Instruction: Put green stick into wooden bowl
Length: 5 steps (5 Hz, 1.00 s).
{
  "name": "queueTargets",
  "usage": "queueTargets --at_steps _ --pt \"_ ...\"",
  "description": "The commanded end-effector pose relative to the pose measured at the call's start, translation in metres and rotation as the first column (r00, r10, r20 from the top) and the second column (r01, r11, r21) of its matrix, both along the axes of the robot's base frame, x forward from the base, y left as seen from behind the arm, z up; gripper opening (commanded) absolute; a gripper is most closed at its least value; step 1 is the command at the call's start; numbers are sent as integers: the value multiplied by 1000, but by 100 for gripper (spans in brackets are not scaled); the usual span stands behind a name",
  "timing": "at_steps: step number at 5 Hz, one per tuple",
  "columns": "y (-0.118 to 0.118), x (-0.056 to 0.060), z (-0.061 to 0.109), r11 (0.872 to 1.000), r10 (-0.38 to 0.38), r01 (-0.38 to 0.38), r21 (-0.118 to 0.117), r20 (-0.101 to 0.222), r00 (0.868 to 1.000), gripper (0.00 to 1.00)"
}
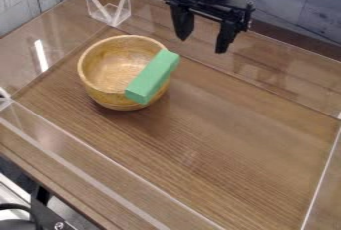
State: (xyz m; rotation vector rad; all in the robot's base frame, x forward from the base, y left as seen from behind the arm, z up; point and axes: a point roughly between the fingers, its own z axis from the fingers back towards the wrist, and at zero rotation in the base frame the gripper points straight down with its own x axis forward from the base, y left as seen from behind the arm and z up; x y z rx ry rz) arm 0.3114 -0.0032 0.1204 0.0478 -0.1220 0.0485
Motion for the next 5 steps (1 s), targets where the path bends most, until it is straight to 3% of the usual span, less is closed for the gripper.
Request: queueTargets --at_steps 1,3,4,5 --pt "-7 5 8 1000 11 -11 -4 53 999 100" --pt "-41 2 -15 1000 16 -15 -25 41 999 100" --pt "-36 7 -18 1000 3 -2 -12 77 997 100" --pt "-26 0 -11 1000 6 -7 2 81 997 100"
